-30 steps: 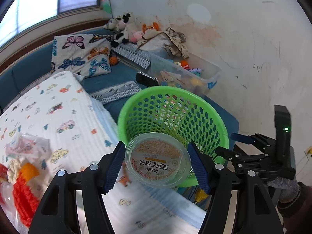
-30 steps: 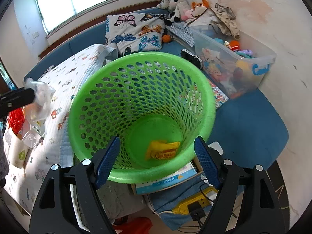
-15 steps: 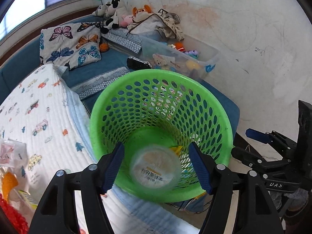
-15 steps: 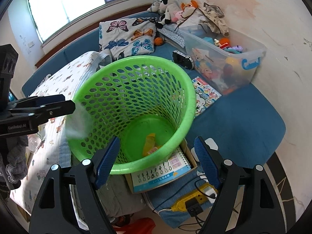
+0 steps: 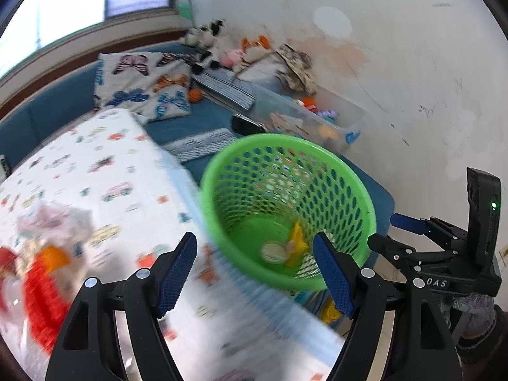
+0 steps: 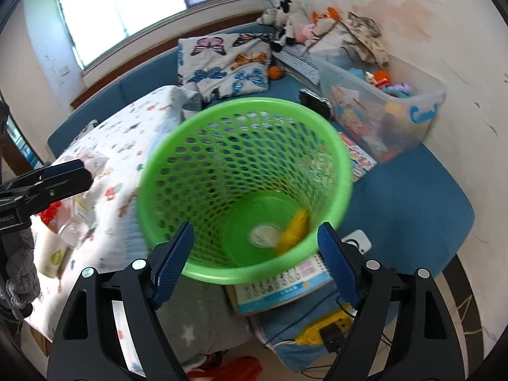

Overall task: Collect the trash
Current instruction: 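Grasp the red mesh net with the right gripper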

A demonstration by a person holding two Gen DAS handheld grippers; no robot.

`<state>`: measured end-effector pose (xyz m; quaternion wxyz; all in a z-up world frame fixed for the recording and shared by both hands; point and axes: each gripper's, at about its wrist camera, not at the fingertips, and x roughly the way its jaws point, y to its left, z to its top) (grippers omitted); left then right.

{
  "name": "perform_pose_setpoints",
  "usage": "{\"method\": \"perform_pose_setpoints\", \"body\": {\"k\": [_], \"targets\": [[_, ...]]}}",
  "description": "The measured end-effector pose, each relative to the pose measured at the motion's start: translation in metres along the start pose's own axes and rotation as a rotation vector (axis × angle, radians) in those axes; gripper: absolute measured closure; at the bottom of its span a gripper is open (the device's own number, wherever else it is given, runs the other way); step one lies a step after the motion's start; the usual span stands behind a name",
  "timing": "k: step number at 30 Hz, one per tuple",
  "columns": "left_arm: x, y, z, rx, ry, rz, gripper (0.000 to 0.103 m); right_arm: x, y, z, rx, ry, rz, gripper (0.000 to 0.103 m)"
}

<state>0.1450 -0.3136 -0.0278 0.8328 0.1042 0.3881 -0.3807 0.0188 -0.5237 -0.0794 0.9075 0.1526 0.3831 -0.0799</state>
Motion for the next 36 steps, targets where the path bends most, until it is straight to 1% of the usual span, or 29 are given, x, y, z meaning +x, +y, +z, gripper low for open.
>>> {"method": "perform_pose_setpoints", "body": {"k": [10,16,27,30,36], "targets": [[-0.064,0.052,-0.040,-0.083,-0.067,0.139,0.030,0.008,0.065,0.008,-0.092,0.004,0.110,0.021],[-0.092,0.083,-0.075,-0.167,-0.080,0.214,0.030,0.017,0.107,0.012,-0.163,0.018,0.186,0.021],[-0.124,0.126,-0.124,-0.309,-0.080,0.304,0.030,0.035,0.186,0.020,-0.286,0.063,0.340,0.022],[-0.130,0.133,-0.136,-0.329,-0.081,0.323,0.030,0.040,0.207,0.021,-0.307,0.082,0.381,0.022],[-0.144,0.141,-0.153,-0.363,-0.090,0.335,0.030,0.052,0.246,0.025,-0.342,0.118,0.454,0.022]]}}
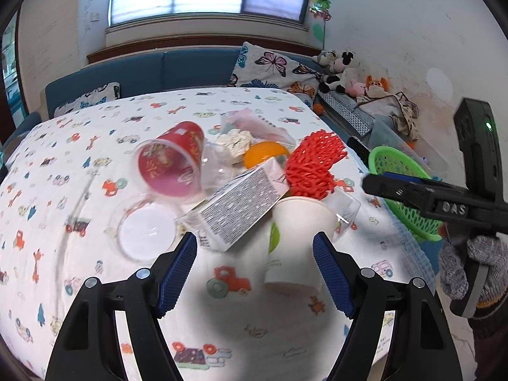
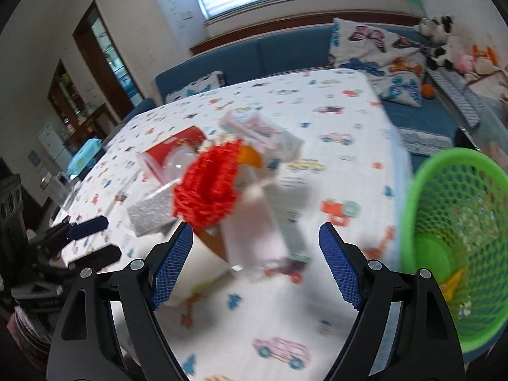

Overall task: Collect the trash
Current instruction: 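Grasp the red mesh net with the right gripper, then carry the red net with the right gripper over the basket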

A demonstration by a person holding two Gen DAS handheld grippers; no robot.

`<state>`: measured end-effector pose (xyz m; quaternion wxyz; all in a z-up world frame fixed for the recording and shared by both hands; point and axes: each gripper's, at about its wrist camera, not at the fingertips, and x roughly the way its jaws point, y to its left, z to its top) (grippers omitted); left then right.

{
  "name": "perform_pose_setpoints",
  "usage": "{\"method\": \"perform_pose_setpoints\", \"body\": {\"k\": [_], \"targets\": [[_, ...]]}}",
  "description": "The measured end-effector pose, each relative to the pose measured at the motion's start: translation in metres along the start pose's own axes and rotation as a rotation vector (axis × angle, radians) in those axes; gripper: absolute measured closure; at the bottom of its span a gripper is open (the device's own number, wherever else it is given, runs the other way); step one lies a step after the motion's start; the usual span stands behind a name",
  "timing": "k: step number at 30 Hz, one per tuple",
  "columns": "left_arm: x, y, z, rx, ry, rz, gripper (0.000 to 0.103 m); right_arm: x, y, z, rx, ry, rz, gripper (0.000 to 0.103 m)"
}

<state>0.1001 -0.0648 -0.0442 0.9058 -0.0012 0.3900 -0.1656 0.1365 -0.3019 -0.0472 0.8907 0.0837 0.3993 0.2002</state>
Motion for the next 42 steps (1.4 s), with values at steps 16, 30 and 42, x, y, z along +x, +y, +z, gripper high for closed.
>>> {"method": "perform_pose_setpoints", "body": {"k": [16,30,42], "targets": [[0.009,0.000,-0.010,-0.006,0.033,-0.046,0.030,0.061,0.018,0.027,0.031,0.087,0.083,0.037],[0.040,-0.028,0.000,0.070,0.075,-0.106,0.032,0.034,0.007,0.027,0.059,0.020,0.102,0.053],[0.071,-0.040,0.006,0.128,0.128,-0.108,0.033,-0.023,-0.019,0.020,0.078,-0.067,0.027,0.053]]}}
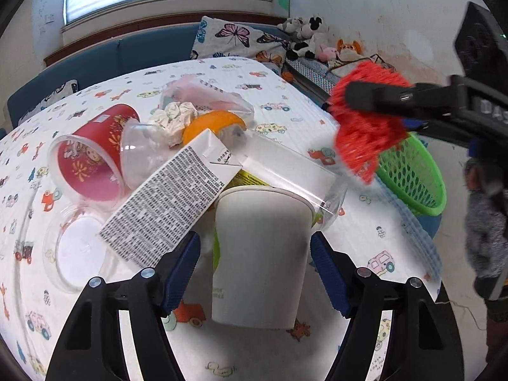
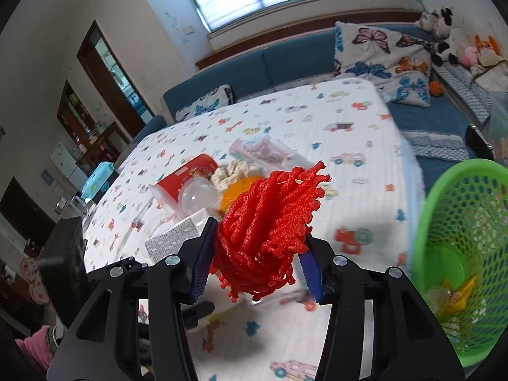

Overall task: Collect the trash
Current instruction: 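Carry the red net with the right gripper over the basket, then release the red net into the basket while the left gripper grasps the white paper cup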

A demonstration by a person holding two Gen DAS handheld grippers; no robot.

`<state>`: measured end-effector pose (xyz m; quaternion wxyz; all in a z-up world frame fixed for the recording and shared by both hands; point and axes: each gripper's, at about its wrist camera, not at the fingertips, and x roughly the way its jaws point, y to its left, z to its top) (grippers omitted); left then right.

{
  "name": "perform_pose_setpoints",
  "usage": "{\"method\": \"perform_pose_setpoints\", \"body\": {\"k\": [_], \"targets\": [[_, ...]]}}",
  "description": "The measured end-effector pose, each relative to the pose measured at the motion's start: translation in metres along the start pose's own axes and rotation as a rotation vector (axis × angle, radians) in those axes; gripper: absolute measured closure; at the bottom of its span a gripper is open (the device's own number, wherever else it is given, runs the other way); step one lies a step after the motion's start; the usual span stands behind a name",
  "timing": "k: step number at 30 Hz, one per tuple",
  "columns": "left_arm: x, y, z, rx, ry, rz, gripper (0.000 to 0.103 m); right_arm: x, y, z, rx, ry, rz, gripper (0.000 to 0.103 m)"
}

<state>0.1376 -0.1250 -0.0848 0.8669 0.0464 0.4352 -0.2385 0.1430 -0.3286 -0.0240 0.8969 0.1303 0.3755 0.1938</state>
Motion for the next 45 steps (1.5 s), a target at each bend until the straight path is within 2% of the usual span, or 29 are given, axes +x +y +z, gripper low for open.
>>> {"method": "perform_pose_setpoints", "body": {"k": [12,18,32,41,45], "targets": [[0.018,-0.005,0.007,0.029,0.027,0.009,0.033,-0.040,-0.045,-0.017,0.068,-0.031,-0.112,0.053],[0.016,-0.009,0.005,0.042,0.021,0.006,0.038,-0.053,-0.069,-0.026,0.113,-0.040,-0.159,0.053],[-0.032,-0.018,0.000,0.087,-0.041,-0.001,0.041,-0.080,-0.124,-0.043,0.176,-0.045,-0.312,0.050],[-0.050,-0.039,0.023,0.095,-0.091,-0.064,0.041,-0.089,-0.164,-0.053,0.225,-0.041,-0.421,0.047],[-0.049,-0.052,0.037,0.114,-0.100,-0.093,0.041,-0.091,-0.177,-0.058,0.244,-0.038,-0.449,0.040]]}}
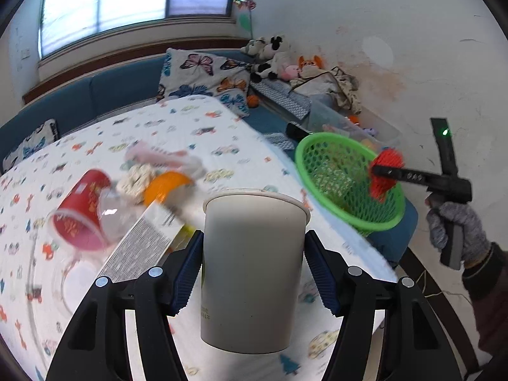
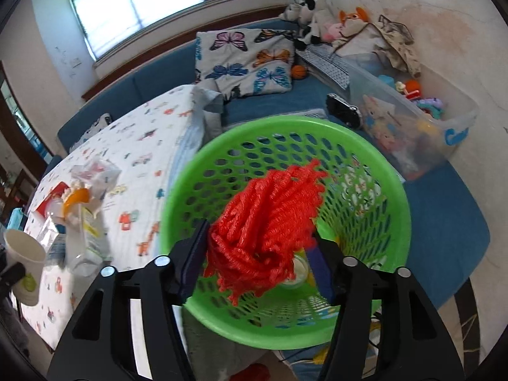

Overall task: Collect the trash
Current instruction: 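Release the red net into the basket while the left gripper grasps the white paper cup, then carry the white paper cup with the left gripper and drop it into the basket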

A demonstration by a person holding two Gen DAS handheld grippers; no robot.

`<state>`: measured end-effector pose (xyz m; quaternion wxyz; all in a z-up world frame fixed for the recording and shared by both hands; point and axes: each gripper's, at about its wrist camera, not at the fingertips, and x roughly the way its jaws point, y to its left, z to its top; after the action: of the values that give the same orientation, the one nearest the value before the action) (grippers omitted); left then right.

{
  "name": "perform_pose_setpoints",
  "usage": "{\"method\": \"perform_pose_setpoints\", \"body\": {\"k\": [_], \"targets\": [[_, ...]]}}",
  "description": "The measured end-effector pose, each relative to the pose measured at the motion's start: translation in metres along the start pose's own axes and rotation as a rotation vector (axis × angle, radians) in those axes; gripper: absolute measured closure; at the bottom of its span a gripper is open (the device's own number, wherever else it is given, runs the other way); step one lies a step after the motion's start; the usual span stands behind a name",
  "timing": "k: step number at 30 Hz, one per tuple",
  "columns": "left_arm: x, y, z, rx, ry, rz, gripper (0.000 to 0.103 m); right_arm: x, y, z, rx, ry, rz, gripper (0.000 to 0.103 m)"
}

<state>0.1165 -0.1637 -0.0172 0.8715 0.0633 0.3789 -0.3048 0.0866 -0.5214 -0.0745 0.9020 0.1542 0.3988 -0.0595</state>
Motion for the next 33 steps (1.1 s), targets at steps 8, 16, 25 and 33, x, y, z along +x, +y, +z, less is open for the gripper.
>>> {"method": "perform_pose_setpoints", "body": {"k": [8,16,25,33], "targets": [[0.019,-0.033,0.032,0.061,-0.011,-0.043,0.041,-0.003,-0.017,-0.005,0.039,-0.002,-0.002,0.034],[0.060,-0.071,0.066,0.113,0.012,-0.091,0.041,-0.019,-0.022,-0.013,0.045,-0.015,0.014,0.032],[0.103,-0.111,0.086,0.159,0.063,-0.129,0.040,-0.035,-0.020,-0.024,0.026,-0.021,0.008,0.029],[0.130,-0.130,0.096,0.170,0.093,-0.134,0.038,-0.036,-0.019,-0.031,0.023,-0.014,0.007,0.028]]}}
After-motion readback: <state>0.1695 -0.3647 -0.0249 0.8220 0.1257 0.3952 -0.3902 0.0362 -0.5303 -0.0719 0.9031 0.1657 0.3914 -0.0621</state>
